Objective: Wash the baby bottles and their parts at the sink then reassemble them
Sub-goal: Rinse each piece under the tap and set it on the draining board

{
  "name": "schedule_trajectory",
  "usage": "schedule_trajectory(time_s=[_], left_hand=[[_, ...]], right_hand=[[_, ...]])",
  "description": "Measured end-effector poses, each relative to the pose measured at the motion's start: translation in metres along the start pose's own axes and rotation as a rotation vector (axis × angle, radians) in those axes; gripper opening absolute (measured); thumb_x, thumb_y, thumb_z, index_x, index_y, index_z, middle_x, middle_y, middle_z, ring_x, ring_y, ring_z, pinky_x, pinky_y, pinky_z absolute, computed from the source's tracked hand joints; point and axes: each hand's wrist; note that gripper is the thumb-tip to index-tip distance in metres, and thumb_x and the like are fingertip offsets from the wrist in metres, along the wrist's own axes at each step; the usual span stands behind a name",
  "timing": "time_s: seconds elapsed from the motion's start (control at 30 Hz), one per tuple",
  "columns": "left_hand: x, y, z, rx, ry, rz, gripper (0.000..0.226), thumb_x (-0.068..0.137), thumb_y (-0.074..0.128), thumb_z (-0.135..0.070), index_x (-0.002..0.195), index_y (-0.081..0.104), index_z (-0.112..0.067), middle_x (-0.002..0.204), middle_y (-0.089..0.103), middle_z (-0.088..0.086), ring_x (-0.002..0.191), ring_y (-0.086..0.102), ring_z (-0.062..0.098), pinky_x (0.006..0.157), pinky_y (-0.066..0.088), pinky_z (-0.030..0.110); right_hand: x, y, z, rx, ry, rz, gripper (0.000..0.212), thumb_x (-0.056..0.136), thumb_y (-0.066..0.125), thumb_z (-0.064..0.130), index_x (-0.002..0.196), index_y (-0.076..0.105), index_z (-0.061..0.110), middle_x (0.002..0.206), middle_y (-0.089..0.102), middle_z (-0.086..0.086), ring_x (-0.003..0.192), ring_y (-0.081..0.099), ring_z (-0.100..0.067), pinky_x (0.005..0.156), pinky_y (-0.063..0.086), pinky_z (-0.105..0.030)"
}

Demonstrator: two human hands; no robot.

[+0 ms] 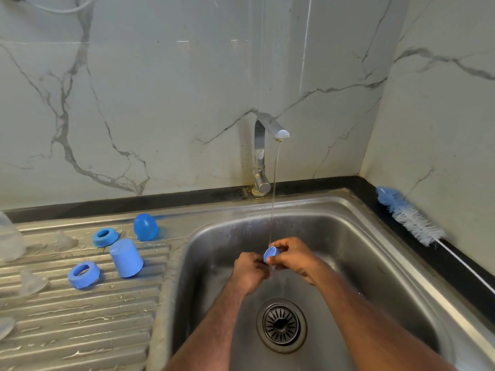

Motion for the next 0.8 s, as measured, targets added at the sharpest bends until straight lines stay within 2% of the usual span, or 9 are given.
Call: schedule_trajectory(time_s=[0.1, 0.2, 0.33, 0.4, 0.47, 0.57, 0.63, 0.7, 0.8], left_hand=[[-0.001, 0.000, 0.000, 0.057, 0.012, 0.045, 0.017, 0.082, 0.063, -0.002, 0.091, 0.077, -0.008, 0.076, 0.068, 0.007, 0.068, 0.058, 0.013, 0.062, 0.047, 0.030], [0.000, -0.001, 0.001, 0.078, -0.013, 0.057, 0.024, 0.089, 0.055, -0.002, 0.100, 0.076, -0.006, 0.092, 0.075, 0.015, 0.077, 0.065, 0.022, 0.062, 0.047, 0.027], [-0.001, -0.001, 0.001, 0.124, -0.014, 0.046, 0.024, 0.086, 0.053, -0.003, 0.097, 0.074, -0.006, 0.095, 0.074, 0.017, 0.077, 0.063, 0.023, 0.064, 0.045, 0.029], [-0.001, -0.002, -0.002, 0.149, 0.000, 0.014, 0.026, 0.086, 0.053, -0.003, 0.101, 0.074, -0.006, 0.099, 0.074, 0.016, 0.089, 0.068, 0.029, 0.068, 0.048, 0.031], [-0.006, -0.005, -0.007, 0.217, 0.030, -0.028, 0.028, 0.087, 0.052, -0.003, 0.105, 0.074, -0.005, 0.106, 0.073, 0.015, 0.103, 0.067, 0.031, 0.078, 0.050, 0.032], [-0.016, -0.009, -0.008, 0.275, 0.064, -0.054, 0.031, 0.089, 0.050, -0.003, 0.109, 0.074, -0.006, 0.115, 0.072, 0.012, 0.111, 0.065, 0.028, 0.090, 0.049, 0.029], [-0.024, -0.015, -0.010, 0.263, 0.060, -0.069, 0.025, 0.088, 0.057, -0.004, 0.106, 0.074, -0.006, 0.111, 0.073, 0.010, 0.105, 0.066, 0.024, 0.089, 0.052, 0.030], [-0.037, -0.026, -0.015, 0.250, 0.078, -0.099, 0.020, 0.086, 0.065, -0.008, 0.103, 0.075, -0.009, 0.105, 0.075, 0.006, 0.096, 0.067, 0.016, 0.085, 0.053, 0.028], [-0.062, -0.050, -0.029, 0.213, 0.163, -0.153, 0.014, 0.084, 0.072, -0.008, 0.096, 0.078, -0.010, 0.095, 0.076, 0.003, 0.083, 0.065, 0.009, 0.078, 0.050, 0.019]], right_hand=[[0.001, -0.002, 0.001, -0.004, -0.019, 0.072, 0.052, 0.081, 0.075, -0.011, 0.129, 0.063, 0.003, 0.109, 0.067, -0.005, 0.099, 0.065, -0.012, 0.081, 0.059, -0.022], [0.003, -0.001, 0.000, -0.171, -0.086, 0.103, 0.055, 0.085, 0.075, -0.002, 0.136, 0.062, 0.013, 0.122, 0.068, -0.006, 0.110, 0.064, -0.014, 0.090, 0.055, -0.025], [0.004, 0.006, 0.004, -0.428, -0.192, -0.032, 0.055, 0.089, 0.075, 0.016, 0.141, 0.058, 0.017, 0.136, 0.062, -0.004, 0.123, 0.059, -0.017, 0.103, 0.045, -0.026], [0.004, 0.007, 0.003, -0.492, -0.209, -0.073, 0.058, 0.088, 0.074, 0.015, 0.143, 0.056, 0.015, 0.139, 0.059, -0.007, 0.127, 0.057, -0.021, 0.104, 0.043, -0.025], [0.002, 0.006, 0.003, -0.545, -0.207, -0.082, 0.061, 0.085, 0.076, 0.013, 0.142, 0.056, 0.014, 0.137, 0.062, -0.008, 0.123, 0.059, -0.021, 0.099, 0.045, -0.023], [-0.002, 0.002, 0.008, -0.519, -0.204, -0.161, 0.045, 0.080, 0.078, 0.012, 0.123, 0.065, 0.017, 0.119, 0.069, -0.005, 0.105, 0.065, -0.017, 0.083, 0.050, -0.023], [-0.004, 0.001, 0.013, -0.543, -0.206, -0.157, 0.040, 0.081, 0.075, 0.012, 0.119, 0.068, 0.017, 0.117, 0.070, -0.004, 0.104, 0.067, -0.019, 0.082, 0.054, -0.026], [-0.008, 0.006, 0.013, -0.641, -0.203, -0.073, 0.042, 0.081, 0.075, 0.014, 0.122, 0.069, 0.018, 0.120, 0.070, -0.004, 0.104, 0.068, -0.020, 0.080, 0.054, -0.026], [-0.016, 0.013, 0.022, -0.709, -0.237, -0.037, 0.042, 0.079, 0.081, 0.022, 0.120, 0.070, 0.022, 0.120, 0.071, -0.003, 0.103, 0.067, -0.018, 0.089, 0.056, -0.034]])
Point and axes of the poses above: each hand's wrist, its own x-axis towards the middle knuckle, its own y-axis out of the palm, z = x × y
